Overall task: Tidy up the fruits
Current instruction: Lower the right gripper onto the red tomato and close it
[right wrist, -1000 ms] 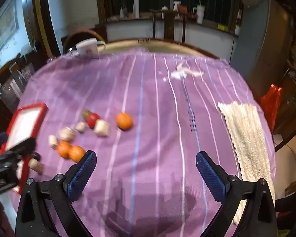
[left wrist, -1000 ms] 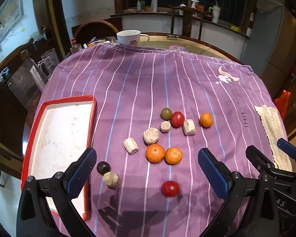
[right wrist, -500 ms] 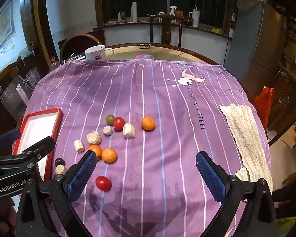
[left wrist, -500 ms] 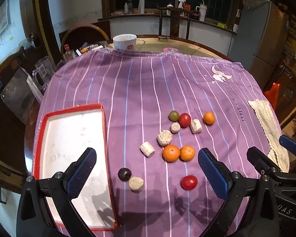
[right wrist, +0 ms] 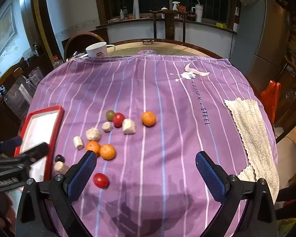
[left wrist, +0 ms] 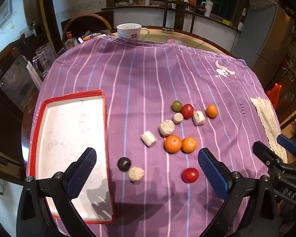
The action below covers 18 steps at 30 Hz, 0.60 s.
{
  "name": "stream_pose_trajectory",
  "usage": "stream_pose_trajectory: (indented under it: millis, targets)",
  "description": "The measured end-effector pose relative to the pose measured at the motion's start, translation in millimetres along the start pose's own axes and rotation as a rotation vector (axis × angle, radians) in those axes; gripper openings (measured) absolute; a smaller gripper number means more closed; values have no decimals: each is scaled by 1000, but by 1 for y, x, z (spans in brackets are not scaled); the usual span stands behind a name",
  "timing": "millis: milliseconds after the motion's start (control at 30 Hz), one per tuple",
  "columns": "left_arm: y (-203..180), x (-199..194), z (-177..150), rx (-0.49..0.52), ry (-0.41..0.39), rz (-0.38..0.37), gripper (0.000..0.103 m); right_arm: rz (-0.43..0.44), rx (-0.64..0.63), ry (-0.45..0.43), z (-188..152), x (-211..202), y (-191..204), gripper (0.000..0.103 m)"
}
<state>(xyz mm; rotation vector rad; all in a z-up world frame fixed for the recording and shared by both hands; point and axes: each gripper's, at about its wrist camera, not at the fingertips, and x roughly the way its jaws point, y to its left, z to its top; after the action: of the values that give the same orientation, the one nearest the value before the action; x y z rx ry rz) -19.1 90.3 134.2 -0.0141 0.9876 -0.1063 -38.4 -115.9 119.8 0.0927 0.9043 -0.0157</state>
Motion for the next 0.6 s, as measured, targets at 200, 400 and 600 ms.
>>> stream_pose_trajectory:
  millis: [200, 400, 600]
  targets:
    - [14, 7, 1, -53, 14, 7, 103, 20, 54, 49, -4, 18, -31, 102]
    - [7, 30, -10, -52, 69, -40, 101, 171, -7, 118, -15, 36, -25, 100]
    - [1, 59, -9, 30, 97, -23, 83, 293, -157, 175, -30, 58, 12, 80]
